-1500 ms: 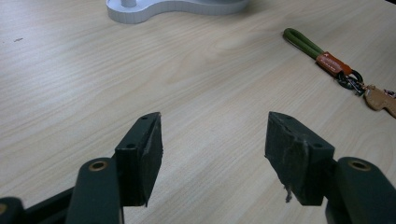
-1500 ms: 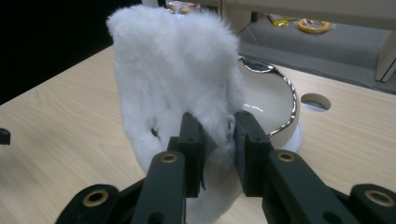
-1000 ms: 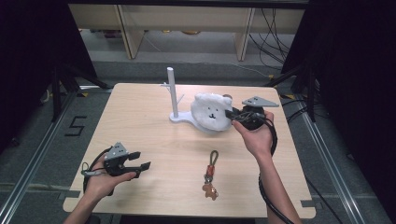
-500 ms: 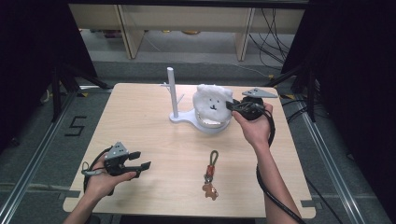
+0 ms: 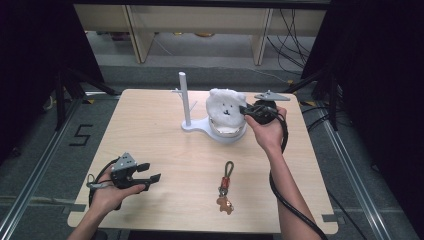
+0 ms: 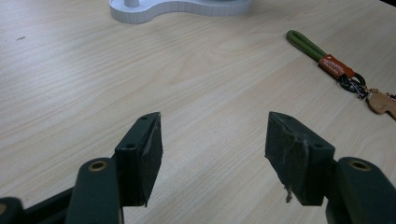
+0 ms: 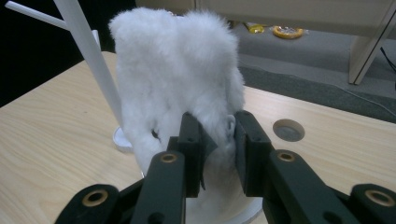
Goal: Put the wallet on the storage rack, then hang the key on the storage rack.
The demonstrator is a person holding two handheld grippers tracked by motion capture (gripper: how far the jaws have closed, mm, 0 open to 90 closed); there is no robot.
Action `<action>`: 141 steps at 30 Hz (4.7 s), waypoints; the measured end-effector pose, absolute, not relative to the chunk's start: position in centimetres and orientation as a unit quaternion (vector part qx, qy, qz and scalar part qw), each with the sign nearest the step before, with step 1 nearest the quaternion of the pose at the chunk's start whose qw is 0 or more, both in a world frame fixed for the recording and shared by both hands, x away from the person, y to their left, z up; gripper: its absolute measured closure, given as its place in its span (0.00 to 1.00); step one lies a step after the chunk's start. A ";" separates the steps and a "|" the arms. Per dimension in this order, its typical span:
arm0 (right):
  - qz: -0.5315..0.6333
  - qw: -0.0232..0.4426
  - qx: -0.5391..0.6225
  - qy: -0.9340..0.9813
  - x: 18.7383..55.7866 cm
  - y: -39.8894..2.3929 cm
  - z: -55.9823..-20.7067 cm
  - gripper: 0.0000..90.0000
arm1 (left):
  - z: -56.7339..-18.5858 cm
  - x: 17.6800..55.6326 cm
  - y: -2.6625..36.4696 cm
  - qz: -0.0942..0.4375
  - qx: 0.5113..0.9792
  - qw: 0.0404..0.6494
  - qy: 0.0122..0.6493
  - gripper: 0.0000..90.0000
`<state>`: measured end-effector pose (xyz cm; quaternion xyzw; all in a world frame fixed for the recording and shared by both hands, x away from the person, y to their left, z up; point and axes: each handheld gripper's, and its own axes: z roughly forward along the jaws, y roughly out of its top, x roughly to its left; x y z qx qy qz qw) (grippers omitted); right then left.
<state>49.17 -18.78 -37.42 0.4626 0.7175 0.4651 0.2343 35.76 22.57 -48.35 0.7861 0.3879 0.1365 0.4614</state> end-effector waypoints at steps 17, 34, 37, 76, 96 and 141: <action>0.419 0.256 0.480 0.727 51.0 -18.3 -39.8 0.83 | -48.6 35.8 22.6 0.132 0.788 0.463 0.384 0.40; 0.377 0.265 0.484 0.743 50.8 -18.6 -39.0 0.80 | -48.6 35.7 22.3 0.131 0.787 0.464 0.384 0.40; 0.371 0.264 0.491 0.743 50.8 -18.5 -38.7 0.79 | -48.6 35.7 22.2 0.130 0.789 0.462 0.385 0.40; 0.400 0.238 0.521 0.716 47.5 -20.8 -37.9 0.58 | -48.2 36.0 19.8 0.112 0.797 0.467 0.366 0.38; 0.274 0.067 0.590 0.756 42.7 -19.4 -43.0 0.67 | -48.0 35.9 18.2 0.100 0.803 0.472 0.350 0.38; 0.169 -0.021 0.602 0.780 39.5 -13.3 -45.3 0.60 | -48.3 35.9 18.8 0.099 0.793 0.484 0.355 0.37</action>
